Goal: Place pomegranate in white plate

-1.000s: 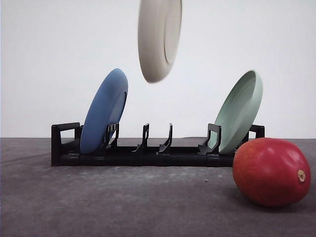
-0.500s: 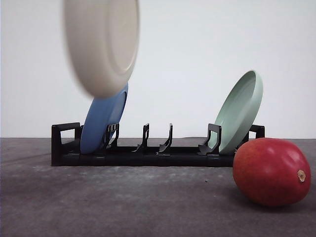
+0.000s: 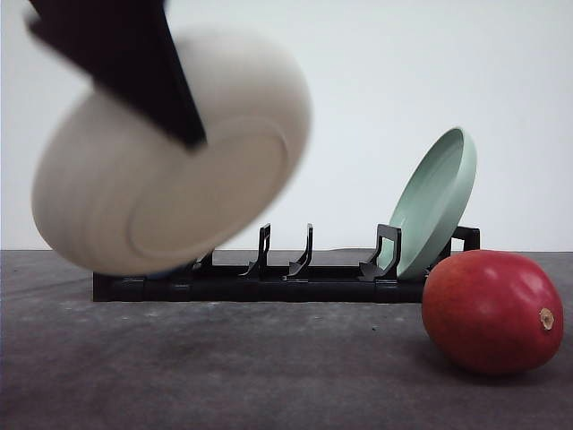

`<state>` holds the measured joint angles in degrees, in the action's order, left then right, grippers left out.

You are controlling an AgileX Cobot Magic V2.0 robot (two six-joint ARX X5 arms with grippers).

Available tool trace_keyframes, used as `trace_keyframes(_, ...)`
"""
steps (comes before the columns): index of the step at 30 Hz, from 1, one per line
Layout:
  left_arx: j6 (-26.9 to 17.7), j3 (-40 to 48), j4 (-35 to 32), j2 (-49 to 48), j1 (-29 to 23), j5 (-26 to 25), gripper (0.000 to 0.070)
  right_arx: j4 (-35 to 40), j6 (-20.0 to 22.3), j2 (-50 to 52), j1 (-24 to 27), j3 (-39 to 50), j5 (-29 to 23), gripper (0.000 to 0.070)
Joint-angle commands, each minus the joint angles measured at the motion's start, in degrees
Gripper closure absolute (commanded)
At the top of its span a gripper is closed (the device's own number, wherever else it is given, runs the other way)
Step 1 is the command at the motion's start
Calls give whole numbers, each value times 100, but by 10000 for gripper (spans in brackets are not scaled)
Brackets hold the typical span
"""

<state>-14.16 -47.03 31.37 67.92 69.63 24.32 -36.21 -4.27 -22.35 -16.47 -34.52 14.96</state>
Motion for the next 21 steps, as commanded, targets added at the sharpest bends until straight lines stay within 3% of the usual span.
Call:
trace_keyframes(1, -678, -52, -114, 383, 121, 146, 690, 61, 37, 0, -26, -98, 4, 361)
trace_keyframes(8, -1409, -67, -441, 1536, 347, 752, 686, 63, 39, 0, -26, -98, 4, 361)
trace_keyframes(15, -1463, -127, -554, 2041, 480, 915, 652, 64, 39, 0, -26, -98, 2, 361)
trace_keyframes(21, -1188, -131, -841, 2072, 480, 915, 371, 63, 39, 0, -26, -98, 3, 361)
